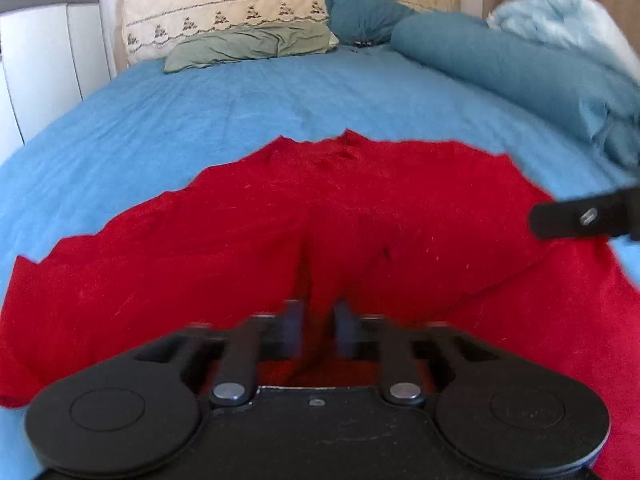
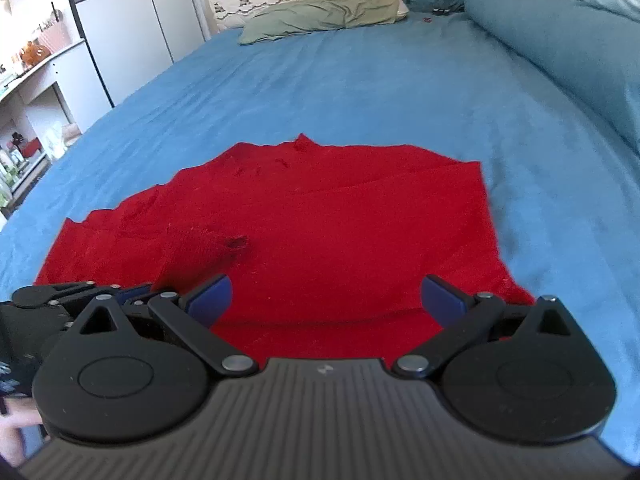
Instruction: Fold small clothes
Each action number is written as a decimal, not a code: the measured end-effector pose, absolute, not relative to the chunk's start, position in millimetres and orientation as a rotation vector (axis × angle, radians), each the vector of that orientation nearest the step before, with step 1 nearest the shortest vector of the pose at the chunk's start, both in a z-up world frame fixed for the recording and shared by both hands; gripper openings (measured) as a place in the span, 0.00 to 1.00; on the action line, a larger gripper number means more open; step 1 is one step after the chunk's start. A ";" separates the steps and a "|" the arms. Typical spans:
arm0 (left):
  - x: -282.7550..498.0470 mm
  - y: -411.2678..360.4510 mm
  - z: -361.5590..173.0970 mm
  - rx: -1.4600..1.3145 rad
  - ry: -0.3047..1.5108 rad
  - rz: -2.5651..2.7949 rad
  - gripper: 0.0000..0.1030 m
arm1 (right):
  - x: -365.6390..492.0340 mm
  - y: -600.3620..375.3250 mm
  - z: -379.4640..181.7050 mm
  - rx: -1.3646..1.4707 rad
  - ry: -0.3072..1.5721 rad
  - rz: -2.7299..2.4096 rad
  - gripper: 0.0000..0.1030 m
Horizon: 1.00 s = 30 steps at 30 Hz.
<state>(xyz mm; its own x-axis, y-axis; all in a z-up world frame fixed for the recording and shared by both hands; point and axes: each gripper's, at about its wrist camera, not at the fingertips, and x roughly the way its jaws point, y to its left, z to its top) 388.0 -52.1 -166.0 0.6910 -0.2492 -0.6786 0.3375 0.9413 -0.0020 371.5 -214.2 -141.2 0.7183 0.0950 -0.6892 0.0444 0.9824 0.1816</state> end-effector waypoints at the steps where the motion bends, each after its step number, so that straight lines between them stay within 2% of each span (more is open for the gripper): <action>1: 384.4 -43.7 -159.4 0.111 0.723 -0.306 0.72 | 374.8 -213.7 -140.1 0.202 0.765 0.042 1.00; 2: 379.6 -31.3 -149.9 0.099 0.692 -0.275 0.86 | 377.5 -210.5 -139.3 0.214 0.757 0.059 1.00; 3: 377.0 -21.8 -141.5 0.093 0.666 -0.254 0.94 | 377.9 -206.0 -139.1 0.228 0.743 0.080 1.00; 7: 371.3 31.4 -124.6 0.040 0.608 -0.128 0.95 | 388.1 -177.0 -145.9 0.255 0.748 0.158 1.00; 11: 381.9 73.1 -136.4 -0.010 0.626 -0.012 0.95 | 393.2 -139.1 -169.7 0.266 0.777 0.160 1.00; 13: 385.5 89.5 -145.5 -0.021 0.646 0.018 0.94 | 393.2 -126.9 -179.7 0.283 0.781 0.154 0.86; 15: 385.2 97.2 -151.2 0.004 0.652 0.045 0.95 | 391.7 -117.6 -187.3 0.278 0.773 0.128 0.85; 21: 372.3 119.6 -159.9 0.004 0.678 0.064 0.94 | 388.0 -114.3 -195.1 0.287 0.711 0.055 0.70; 23: 369.0 122.6 -159.3 -0.010 0.684 0.062 0.94 | 389.5 -116.9 -196.8 0.301 0.708 0.036 0.58; 25: 366.6 124.2 -158.6 -0.010 0.684 0.062 0.94 | 392.3 -114.0 -197.1 0.269 0.713 0.015 0.26; 30: 366.2 123.4 -158.4 -0.001 0.679 0.038 0.94 | 403.2 -107.1 -171.0 0.151 0.696 0.057 0.23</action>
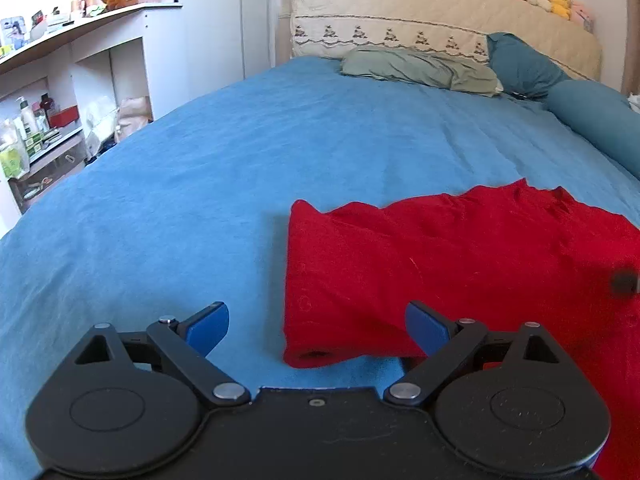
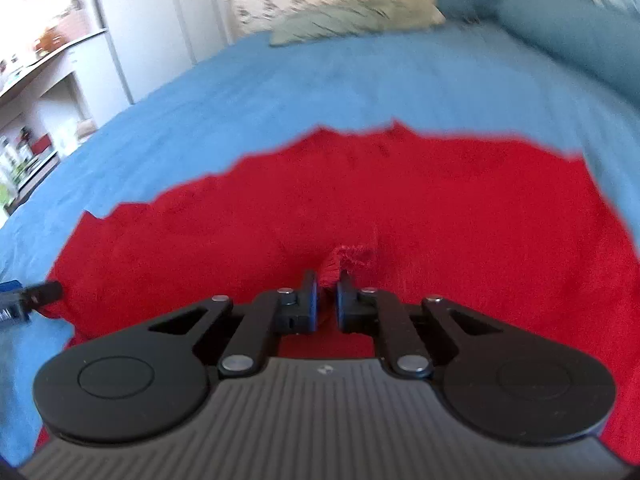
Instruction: Fold small clothes
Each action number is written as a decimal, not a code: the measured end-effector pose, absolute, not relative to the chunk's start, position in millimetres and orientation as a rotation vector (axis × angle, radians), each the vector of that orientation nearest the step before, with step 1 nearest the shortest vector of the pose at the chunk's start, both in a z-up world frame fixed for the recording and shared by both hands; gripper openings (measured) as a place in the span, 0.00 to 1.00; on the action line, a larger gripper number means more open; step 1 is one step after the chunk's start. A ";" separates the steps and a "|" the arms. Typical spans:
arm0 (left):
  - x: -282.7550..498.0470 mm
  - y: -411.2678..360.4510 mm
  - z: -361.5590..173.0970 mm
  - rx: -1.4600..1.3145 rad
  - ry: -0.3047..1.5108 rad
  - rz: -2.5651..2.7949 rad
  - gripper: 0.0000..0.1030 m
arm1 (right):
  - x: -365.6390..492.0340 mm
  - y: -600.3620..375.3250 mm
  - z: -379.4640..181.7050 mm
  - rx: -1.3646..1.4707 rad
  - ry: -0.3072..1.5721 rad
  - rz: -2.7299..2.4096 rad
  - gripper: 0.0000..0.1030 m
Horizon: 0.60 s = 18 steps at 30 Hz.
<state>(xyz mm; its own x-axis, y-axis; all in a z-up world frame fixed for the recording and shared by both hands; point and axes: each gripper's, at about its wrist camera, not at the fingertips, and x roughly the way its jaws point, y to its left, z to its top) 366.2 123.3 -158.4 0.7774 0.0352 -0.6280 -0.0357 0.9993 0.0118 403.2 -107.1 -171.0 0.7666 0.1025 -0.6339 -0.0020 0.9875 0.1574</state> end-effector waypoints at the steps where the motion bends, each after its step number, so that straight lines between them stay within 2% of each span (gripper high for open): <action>1: 365.6 122.0 -158.4 0.003 0.678 0.027 0.94 | 407.5 -108.7 -159.7 0.138 0.679 0.069 0.23; 6: 369.9 106.6 -163.7 0.041 0.699 -0.056 0.94 | 435.6 -136.9 -87.7 0.097 0.576 0.042 0.23; 9: 378.3 92.0 -173.0 0.086 0.721 -0.062 0.94 | 442.0 -164.4 -64.5 0.106 0.553 -0.005 0.23; 18: 397.8 89.7 -189.2 -0.010 0.737 0.076 0.95 | 432.9 -247.4 -104.9 0.193 0.590 -0.125 0.23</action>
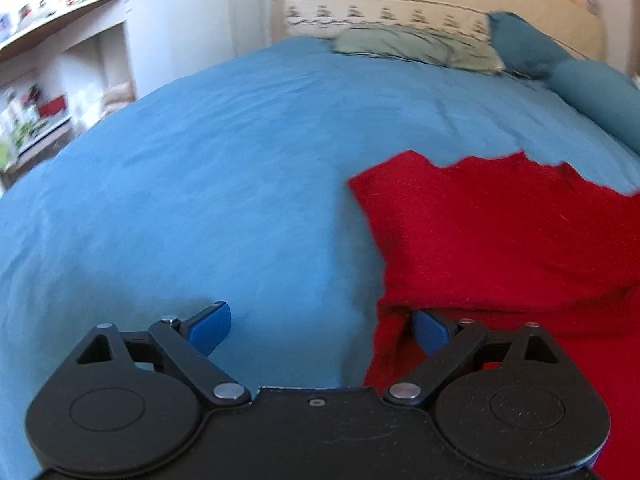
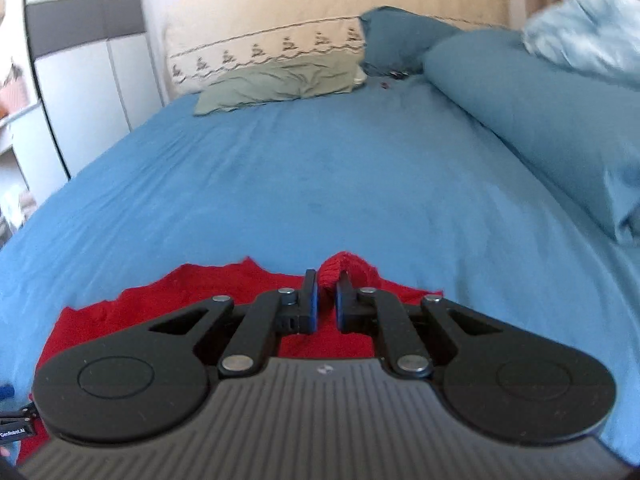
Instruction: Fold small clothes
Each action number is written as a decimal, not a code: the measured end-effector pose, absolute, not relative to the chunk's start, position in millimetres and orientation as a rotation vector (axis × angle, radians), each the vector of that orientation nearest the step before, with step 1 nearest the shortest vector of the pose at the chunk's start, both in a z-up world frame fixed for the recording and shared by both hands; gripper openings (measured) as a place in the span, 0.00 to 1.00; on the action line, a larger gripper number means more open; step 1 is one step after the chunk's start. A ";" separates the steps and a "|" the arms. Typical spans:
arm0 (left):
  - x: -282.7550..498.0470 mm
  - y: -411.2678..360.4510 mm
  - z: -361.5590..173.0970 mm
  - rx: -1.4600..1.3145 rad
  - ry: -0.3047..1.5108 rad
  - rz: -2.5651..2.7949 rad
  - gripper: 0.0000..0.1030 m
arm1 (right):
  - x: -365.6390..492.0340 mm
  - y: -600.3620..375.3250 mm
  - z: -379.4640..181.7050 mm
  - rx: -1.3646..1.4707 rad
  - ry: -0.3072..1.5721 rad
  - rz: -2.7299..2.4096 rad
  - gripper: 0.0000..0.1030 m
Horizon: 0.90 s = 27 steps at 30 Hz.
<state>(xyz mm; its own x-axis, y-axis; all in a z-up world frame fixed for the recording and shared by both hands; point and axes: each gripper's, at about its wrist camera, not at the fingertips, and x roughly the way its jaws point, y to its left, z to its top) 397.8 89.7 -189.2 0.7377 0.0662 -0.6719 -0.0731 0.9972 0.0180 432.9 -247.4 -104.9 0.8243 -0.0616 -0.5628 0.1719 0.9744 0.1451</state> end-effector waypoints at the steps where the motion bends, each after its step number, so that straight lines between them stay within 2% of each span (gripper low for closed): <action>1: 396.1 92.3 -190.0 -0.012 0.740 0.105 0.95 | 427.9 -253.4 -111.2 0.201 0.590 -0.116 0.23; 9: 380.7 95.3 -189.1 0.031 0.782 0.141 0.95 | 409.4 -282.5 -169.3 0.212 0.676 -0.191 0.23; 12: 382.2 92.8 -182.1 0.043 0.796 0.127 0.91 | 400.0 -279.1 -190.0 0.144 0.699 -0.164 0.27; 14: 378.4 88.4 -169.1 0.057 0.755 0.096 0.92 | 391.8 -277.2 -191.0 0.133 0.705 -0.171 0.50; 16: 375.6 77.0 -154.4 0.093 0.684 0.034 0.93 | 379.0 -270.9 -182.3 0.131 0.667 -0.167 0.96; 17: 376.2 70.2 -149.8 0.101 0.664 -0.006 0.95 | 369.4 -265.1 -176.3 0.129 0.609 -0.146 1.00; 20: 378.9 53.4 -146.7 0.040 0.632 -0.160 0.95 | 367.9 -245.4 -170.9 0.130 0.574 -0.034 1.00; 24: 389.5 42.9 -165.9 -0.061 0.690 -0.282 0.95 | 383.1 -225.2 -193.7 0.115 0.622 0.036 1.00; 27: 395.5 40.9 -183.0 -0.032 0.761 -0.263 0.95 | 385.9 -234.5 -212.2 0.130 0.666 -0.033 1.00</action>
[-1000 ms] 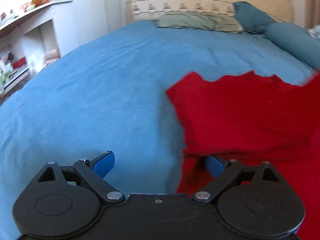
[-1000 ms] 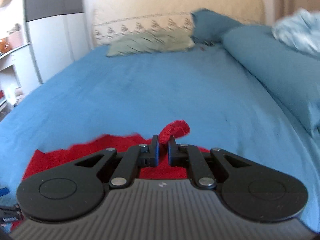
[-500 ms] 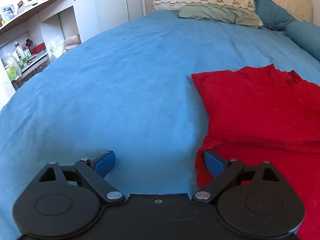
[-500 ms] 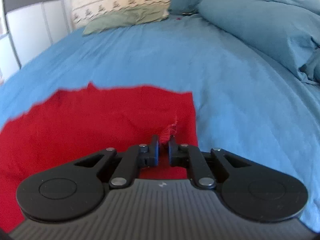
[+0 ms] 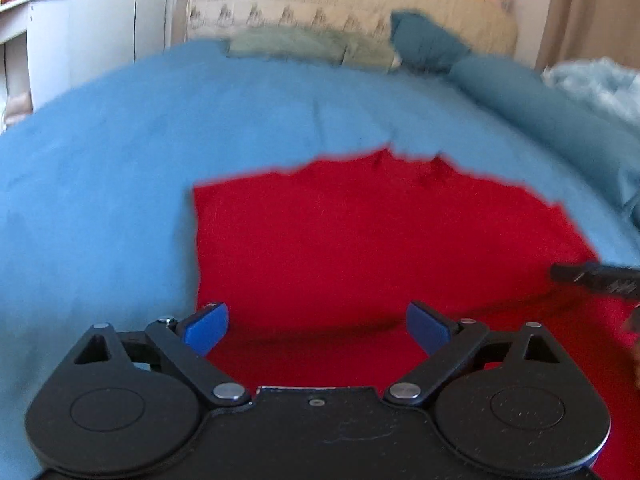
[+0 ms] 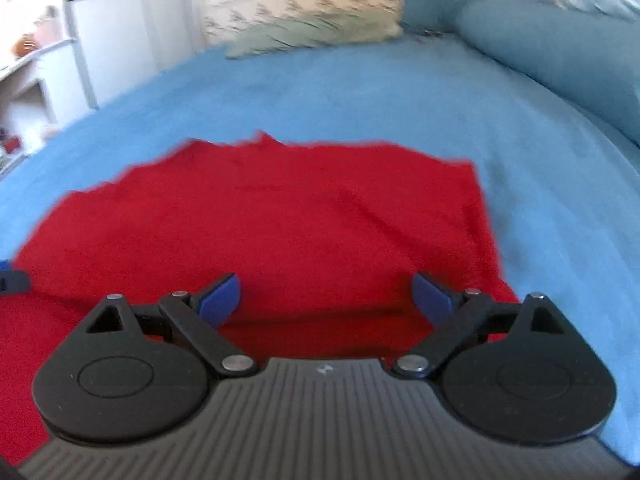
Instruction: Fold small clothes
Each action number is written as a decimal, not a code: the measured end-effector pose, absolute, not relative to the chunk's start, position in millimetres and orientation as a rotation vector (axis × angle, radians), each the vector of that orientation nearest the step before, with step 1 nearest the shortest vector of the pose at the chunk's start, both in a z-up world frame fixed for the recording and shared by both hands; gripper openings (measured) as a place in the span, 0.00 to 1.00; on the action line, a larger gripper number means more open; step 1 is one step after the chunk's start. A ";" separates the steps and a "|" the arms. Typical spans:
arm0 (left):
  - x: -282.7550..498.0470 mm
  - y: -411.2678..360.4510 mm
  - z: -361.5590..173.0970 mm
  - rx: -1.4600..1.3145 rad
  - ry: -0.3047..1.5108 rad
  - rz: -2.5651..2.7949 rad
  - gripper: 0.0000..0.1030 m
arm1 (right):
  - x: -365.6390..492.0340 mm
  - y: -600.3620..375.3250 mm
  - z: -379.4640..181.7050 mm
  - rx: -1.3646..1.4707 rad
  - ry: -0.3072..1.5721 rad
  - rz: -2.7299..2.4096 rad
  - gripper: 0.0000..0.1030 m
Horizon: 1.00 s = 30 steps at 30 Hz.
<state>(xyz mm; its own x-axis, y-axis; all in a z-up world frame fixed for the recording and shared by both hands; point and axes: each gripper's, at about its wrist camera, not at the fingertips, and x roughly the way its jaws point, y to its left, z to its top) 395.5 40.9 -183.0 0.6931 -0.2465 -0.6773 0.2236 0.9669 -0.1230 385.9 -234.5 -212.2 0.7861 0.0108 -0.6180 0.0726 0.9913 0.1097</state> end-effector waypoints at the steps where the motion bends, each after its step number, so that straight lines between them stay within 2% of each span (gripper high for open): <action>1: 392.8 41.5 -184.8 -0.020 0.758 -0.262 0.95 | 381.4 -239.7 -213.3 0.140 0.655 -0.035 1.00; 5: 389.2 40.0 -188.2 0.002 0.787 -0.260 0.96 | 366.8 -246.6 -207.9 0.130 0.677 -0.061 1.00; 10: 383.0 35.0 -192.2 0.047 0.778 -0.252 0.97 | 390.6 -233.6 -184.3 0.078 0.560 -0.002 1.00; 16: 382.5 37.1 -194.1 0.035 0.775 -0.258 0.97 | 465.4 -244.4 -214.9 0.066 0.700 -0.037 1.00; 22: 382.5 32.1 -191.1 0.048 0.778 -0.246 0.98 | 458.1 -263.3 -210.7 0.063 0.689 -0.126 1.00; 26: 364.9 35.7 -158.7 0.038 0.741 -0.203 0.97 | 417.1 -271.2 -163.4 0.110 0.602 -0.086 1.00; 30: 321.6 51.7 -88.9 -0.003 0.667 -0.155 0.98 | 350.5 -278.3 -90.6 0.058 0.523 -0.020 1.00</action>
<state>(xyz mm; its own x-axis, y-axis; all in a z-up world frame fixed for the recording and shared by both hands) 321.6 51.7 -88.9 0.7745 -0.1441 -0.6159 0.1421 0.9885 -0.0526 350.5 -278.3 -90.6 0.8663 -0.0046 -0.4994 0.0343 0.9981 0.0505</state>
